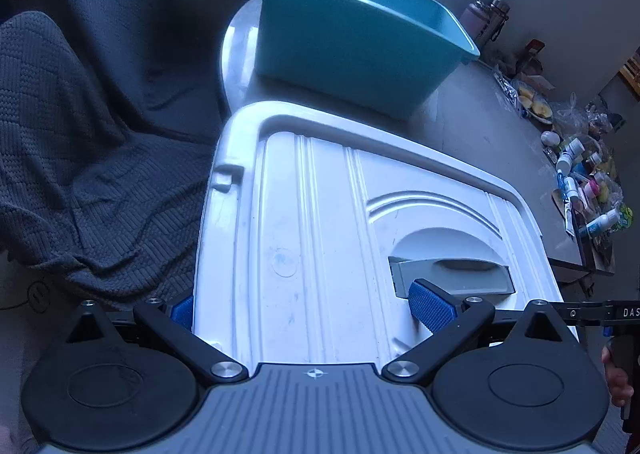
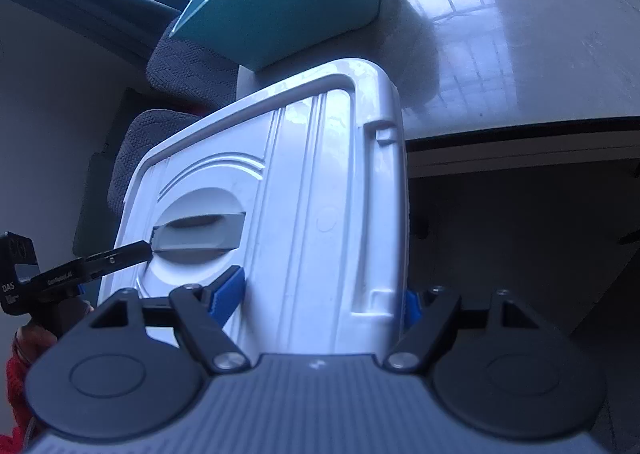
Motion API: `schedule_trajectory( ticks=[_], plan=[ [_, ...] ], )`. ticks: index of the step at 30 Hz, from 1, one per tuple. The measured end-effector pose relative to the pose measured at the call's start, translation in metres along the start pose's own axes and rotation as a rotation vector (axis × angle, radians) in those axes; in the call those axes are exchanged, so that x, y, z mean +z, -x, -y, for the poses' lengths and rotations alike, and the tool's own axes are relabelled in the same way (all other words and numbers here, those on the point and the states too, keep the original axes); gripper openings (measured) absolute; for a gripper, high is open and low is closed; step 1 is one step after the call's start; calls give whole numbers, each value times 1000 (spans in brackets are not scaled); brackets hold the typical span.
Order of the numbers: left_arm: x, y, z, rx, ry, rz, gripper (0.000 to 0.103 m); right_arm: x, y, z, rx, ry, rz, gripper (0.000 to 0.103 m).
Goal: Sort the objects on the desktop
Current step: 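Carry the raised lid over the teal bin with both grippers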
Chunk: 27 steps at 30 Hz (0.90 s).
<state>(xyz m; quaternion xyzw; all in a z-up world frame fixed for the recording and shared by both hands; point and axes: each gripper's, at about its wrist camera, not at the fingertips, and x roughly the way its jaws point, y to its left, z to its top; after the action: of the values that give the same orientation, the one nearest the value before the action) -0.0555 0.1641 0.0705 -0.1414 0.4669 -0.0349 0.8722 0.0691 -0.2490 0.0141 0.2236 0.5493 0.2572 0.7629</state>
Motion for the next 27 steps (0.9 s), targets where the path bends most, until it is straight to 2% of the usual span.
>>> schedule_trajectory(
  ticks=[5,12,20,27],
  plan=[
    [15,21,-10,3,5,31,102,5,7,-29,0,22,20,77],
    [35,42,-9,4,-1,60,102,14,24,-43,5,37,39,77],
    [56,46,-10,12,25,68,102,24,30,-53,2,56,36,77],
    [89,43,-7,21,21,87,102,47,36,-56,12,71,44,77]
  ],
)
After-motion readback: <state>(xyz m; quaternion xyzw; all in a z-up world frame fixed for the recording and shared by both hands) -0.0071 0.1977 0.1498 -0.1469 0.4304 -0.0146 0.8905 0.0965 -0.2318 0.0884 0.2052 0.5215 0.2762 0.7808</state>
